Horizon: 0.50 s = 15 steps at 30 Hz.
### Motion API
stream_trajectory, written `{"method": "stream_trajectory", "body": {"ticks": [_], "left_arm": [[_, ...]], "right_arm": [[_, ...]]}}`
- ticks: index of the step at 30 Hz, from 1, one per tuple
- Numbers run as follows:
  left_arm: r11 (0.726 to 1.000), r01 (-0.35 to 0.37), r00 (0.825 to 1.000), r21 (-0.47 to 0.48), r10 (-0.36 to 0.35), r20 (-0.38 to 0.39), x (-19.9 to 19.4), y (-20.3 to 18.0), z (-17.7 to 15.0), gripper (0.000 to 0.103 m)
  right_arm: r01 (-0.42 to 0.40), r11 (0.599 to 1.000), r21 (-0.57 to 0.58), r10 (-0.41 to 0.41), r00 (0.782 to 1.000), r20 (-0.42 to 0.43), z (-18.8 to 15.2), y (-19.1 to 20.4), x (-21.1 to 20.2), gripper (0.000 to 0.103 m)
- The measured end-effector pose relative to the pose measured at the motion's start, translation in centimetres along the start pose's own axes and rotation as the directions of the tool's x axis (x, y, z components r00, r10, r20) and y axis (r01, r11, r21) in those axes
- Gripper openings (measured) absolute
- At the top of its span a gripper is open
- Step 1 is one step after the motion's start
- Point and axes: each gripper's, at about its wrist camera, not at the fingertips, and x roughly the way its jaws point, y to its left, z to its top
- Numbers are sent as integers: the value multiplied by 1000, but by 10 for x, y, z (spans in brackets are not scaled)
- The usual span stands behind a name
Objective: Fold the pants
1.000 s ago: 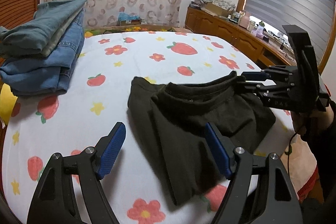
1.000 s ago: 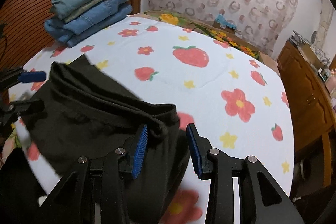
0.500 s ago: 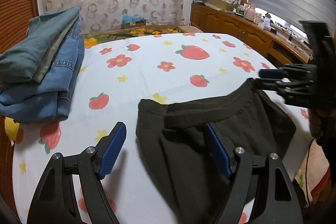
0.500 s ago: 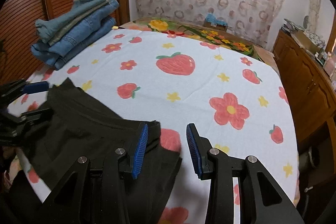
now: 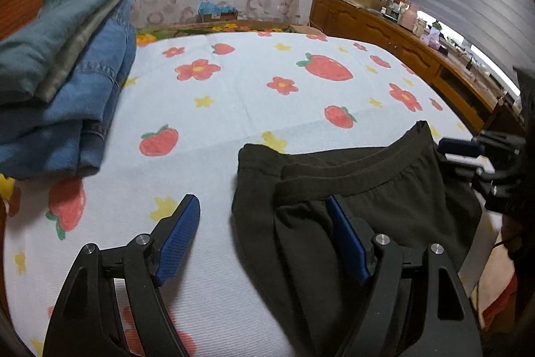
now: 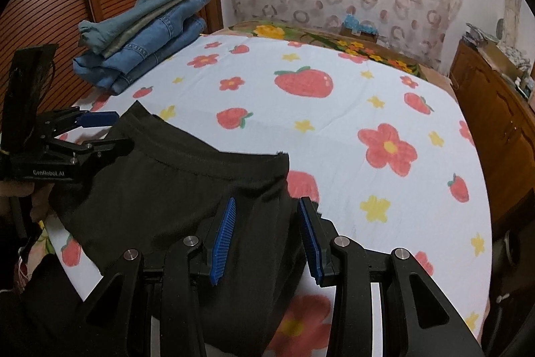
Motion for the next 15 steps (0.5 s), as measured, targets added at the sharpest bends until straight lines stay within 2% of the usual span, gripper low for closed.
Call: {"method": "stream_trajectory", "body": {"ticks": [5,9,15], "left_arm": [[1000,-9,1000,21,9,-6,2,-4,0,82],[1000,-10,1000,21,10,-4,3,-5,-1,82],[1000,-10,1000,20,10,-4,3,-5,-1,82]], "right_arm": [[16,1000,-5,-16,1000,-27,-6,6,7,53],[40,999,3,-40,999,-5,-10,7,9,63],[46,994,99,-46,999,5,-22,2,1,64]]}}
